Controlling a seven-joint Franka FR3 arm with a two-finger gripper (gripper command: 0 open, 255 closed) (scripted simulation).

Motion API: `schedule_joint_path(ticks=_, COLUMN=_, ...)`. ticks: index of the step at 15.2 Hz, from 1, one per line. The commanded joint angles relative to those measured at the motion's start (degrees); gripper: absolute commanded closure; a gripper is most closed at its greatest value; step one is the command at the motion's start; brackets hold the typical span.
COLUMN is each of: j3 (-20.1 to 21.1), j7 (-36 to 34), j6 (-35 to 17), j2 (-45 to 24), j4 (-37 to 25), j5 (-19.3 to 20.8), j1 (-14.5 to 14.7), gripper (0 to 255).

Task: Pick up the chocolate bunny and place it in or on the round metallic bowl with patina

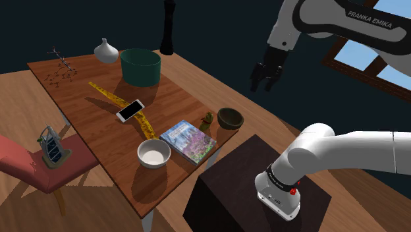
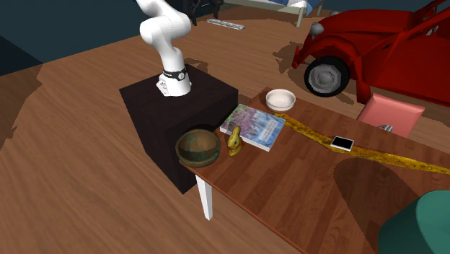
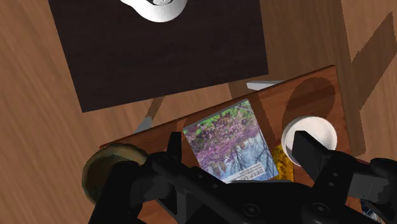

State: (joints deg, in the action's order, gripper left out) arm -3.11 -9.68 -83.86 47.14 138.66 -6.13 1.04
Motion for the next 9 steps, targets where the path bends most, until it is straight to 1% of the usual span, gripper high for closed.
schedule_joint_path(ticks=1, j3=0.0, j7=0.0, j6=0.0, j2=0.0, j4=0.0, j5=0.0, j1=0.0, gripper=0)
schedule_joint_path(ticks=5, j3=3.1, j7=-2.4, j6=-7.9, j2=-5.7, j4=2.4, j5=1.4, j1=-0.1, gripper=0)
schedule_joint_path(ticks=9, j3=6.0, j7=-5.3, j6=-15.6, j2=-12.8, j4=3.6, j5=3.3, j1=-0.5, gripper=0)
